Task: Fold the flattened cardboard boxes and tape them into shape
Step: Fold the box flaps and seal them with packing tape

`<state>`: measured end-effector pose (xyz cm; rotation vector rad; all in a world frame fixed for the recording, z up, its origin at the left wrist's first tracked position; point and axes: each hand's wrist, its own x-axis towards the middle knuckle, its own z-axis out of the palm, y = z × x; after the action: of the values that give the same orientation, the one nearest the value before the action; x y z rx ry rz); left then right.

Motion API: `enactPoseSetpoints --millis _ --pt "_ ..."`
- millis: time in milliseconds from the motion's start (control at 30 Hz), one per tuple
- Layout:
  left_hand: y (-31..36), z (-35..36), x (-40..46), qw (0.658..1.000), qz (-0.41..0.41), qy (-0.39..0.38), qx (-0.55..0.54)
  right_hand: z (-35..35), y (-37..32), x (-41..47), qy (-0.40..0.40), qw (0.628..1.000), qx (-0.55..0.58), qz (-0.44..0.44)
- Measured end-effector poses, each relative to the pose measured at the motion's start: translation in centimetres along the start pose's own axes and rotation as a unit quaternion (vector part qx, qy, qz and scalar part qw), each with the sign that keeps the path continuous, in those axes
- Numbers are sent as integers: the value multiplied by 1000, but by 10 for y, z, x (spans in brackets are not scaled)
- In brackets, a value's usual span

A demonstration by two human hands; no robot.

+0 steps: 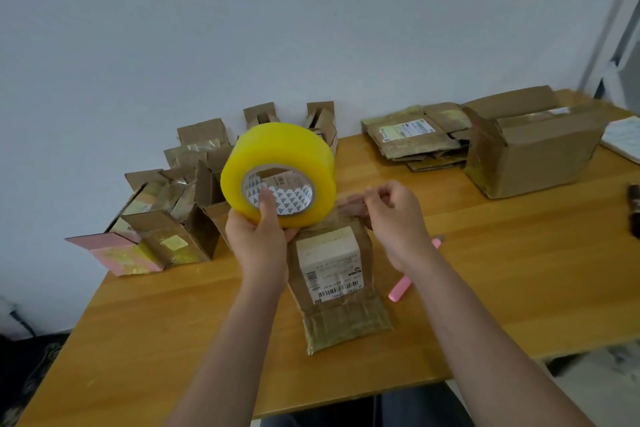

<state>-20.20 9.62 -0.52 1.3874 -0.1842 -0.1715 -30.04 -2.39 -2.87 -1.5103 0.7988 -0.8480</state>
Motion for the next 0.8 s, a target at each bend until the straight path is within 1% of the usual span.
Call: enactPoseSetpoints --millis 133,233,333,400,533,700,800 --pt "-5 1 -1 999 40 12 33 1 2 -2 21 998 -38 -46" --pt "-6 1 -3 996 66 19 56 -1 4 -3 30 997 -48 -48" --pt "-7 0 -4 995 74 23 58 -2 9 -5 33 997 -51 -51" --pt "-8 0 -5 992 89 17 83 -3 13 -6 32 998 -37 -38" --pt "-8 0 -7 977 153 2 150 -5 17 -11 32 999 -7 -20" --pt "-11 0 -4 976 152 1 156 -2 22 -10 34 999 27 19" --pt "-9 1 -5 971 161 -10 176 -2 24 -9 0 999 23 33"
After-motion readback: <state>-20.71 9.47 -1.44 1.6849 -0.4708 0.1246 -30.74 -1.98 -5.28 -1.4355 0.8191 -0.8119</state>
